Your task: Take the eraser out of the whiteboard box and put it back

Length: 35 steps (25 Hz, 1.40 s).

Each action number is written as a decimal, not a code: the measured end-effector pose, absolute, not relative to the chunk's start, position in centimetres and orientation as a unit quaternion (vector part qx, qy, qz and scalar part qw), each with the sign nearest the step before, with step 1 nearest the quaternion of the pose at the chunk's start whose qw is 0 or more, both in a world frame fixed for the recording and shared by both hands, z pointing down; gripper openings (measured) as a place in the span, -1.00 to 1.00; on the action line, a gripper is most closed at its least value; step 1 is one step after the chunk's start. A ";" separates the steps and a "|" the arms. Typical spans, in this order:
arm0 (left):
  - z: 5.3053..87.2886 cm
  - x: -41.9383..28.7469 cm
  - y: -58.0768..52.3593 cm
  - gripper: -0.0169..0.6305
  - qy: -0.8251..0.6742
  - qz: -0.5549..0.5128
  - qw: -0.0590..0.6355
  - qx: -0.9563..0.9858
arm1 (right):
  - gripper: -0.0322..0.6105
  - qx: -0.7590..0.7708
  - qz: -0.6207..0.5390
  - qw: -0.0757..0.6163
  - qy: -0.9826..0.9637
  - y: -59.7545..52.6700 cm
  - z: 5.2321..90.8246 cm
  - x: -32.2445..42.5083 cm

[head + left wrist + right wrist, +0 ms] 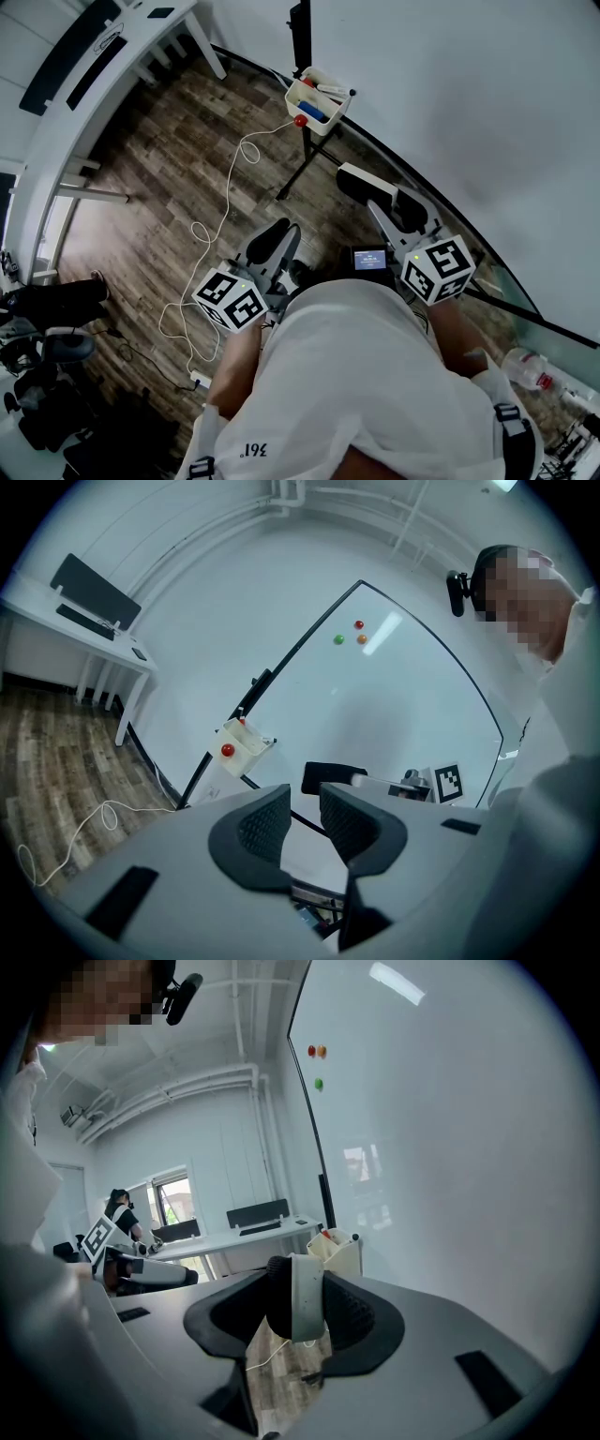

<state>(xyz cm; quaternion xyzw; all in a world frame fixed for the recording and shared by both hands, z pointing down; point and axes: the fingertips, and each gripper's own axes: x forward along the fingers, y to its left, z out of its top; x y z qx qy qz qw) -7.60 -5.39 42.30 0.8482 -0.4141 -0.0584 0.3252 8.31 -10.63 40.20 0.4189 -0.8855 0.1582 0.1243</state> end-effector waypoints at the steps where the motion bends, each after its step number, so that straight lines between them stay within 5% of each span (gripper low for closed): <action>1: 42.3 -7.7 -5.5 -0.64 -0.415 -0.058 0.325 0.848 | -0.30 0.419 0.157 0.124 -0.886 -10.8 40.1 8.3; 35: 38.5 -9.6 -15.5 -0.64 -0.413 -0.053 0.241 0.877 | -0.30 0.411 0.047 0.129 -0.901 -20.8 34.4 5.8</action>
